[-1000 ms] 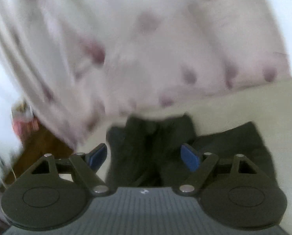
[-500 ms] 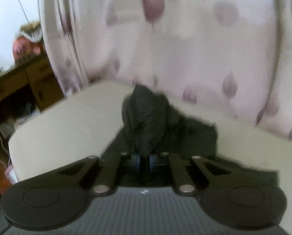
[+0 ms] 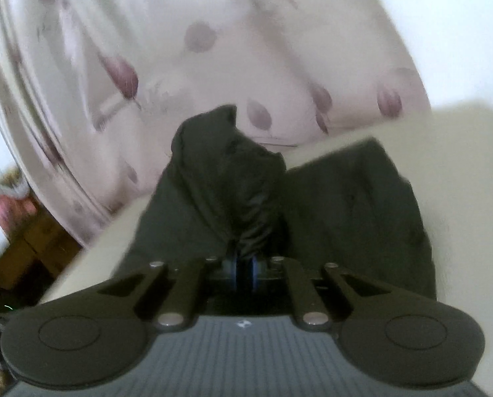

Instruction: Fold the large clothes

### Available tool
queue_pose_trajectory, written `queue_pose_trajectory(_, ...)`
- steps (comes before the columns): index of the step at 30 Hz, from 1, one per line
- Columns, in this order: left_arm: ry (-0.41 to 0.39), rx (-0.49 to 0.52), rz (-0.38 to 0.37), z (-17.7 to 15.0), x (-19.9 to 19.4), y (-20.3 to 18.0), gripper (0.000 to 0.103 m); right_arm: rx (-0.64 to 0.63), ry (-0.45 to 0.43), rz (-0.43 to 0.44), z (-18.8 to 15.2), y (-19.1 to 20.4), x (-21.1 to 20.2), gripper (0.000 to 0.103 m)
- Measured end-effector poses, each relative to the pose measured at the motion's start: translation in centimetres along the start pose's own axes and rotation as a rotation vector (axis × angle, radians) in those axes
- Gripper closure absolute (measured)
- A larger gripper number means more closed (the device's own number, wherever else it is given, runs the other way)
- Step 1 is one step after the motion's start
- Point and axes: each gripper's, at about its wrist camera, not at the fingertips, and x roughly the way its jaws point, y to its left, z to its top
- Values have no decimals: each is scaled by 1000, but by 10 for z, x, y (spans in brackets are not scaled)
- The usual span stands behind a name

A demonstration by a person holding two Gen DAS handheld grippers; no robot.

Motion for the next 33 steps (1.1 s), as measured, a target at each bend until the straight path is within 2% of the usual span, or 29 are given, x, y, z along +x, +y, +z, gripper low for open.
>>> queue_pose_trajectory(2,2,20,15,-1,1,-1,0,76,-83,27,1,-11,-23,91)
queue_pose_trajectory(3,0,14,22,-2,2,1,0,107,-128,13,3,-15,-36,89)
queue_pose_trajectory(4,-1,3,25,-3,2,4,0,142,-159,-41,6,-20,-49,77)
queue_pose_trajectory(5,-4,-12,23,-4,1,8,0,165,-165,-81,7,-25,-55,55)
queue_pose_trajectory(6,-8,-26,23,-4,0,10,0,192,-170,-100,7,-31,-63,41)
queue_pose_trajectory(7,-10,-39,22,-5,-1,13,0,210,-162,-100,7,-36,-66,18)
queue_pose_trajectory(8,-9,-45,22,-5,-2,15,0,235,-134,-102,6,-42,-66,16)
queue_pose_trajectory(12,-8,-13,27,-9,-5,14,0,324,-20,-96,-1,-52,-47,16)
queue_pose_trajectory(17,-2,30,35,-13,-4,11,0,334,89,-55,7,-29,-4,16)
queue_pose_trajectory(20,-7,28,38,-14,-1,15,0,286,112,-35,24,-9,14,14)
queue_pose_trajectory(23,-16,15,45,-14,0,21,0,225,153,-13,45,14,37,5)
queue_pose_trajectory(28,-27,19,47,-17,2,24,0,94,250,-100,49,36,74,3)
queue_pose_trajectory(30,-33,46,56,-19,2,22,0,26,255,-122,43,38,80,12)
queue_pose_trajectory(31,-32,58,55,-20,2,20,0,-22,252,-117,41,43,85,36)
queue_pose_trajectory(32,-30,60,51,-19,0,18,0,-68,250,-117,40,46,87,50)
queue_pose_trajectory(33,-30,44,38,-17,-3,18,0,-100,246,-118,39,49,88,56)
